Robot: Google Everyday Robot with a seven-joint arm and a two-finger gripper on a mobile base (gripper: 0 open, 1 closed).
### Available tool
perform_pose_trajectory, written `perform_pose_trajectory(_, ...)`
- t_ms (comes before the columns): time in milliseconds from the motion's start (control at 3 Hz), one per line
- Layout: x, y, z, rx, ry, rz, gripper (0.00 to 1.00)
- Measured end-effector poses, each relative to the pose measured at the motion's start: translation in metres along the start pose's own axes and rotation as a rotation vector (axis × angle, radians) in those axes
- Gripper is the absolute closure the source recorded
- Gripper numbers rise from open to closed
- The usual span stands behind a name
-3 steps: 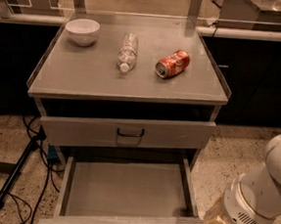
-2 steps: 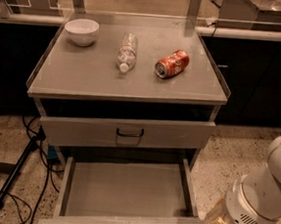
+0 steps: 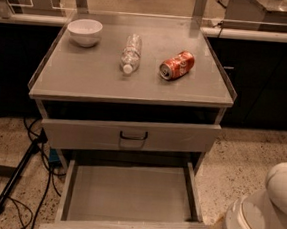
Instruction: Close middle drawer
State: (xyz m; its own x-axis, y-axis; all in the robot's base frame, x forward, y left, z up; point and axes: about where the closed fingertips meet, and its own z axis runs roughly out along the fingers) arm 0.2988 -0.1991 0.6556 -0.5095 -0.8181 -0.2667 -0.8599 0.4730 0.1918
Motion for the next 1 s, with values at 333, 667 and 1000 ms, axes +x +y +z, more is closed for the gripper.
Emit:
perform_pose_trajectory(333, 0.0108, -0.0167, 0.0429, -0.006, 0.005, -0.014, 1.0)
perform_pose_trajectory(667, 0.011, -0.0169, 0.0439, -0.007, 0.004, -0.013, 1.0)
perform_pose_trajectory(1000, 0.0143, -0.0143, 0.0476, -0.016, 0.012, -0.008, 1.0)
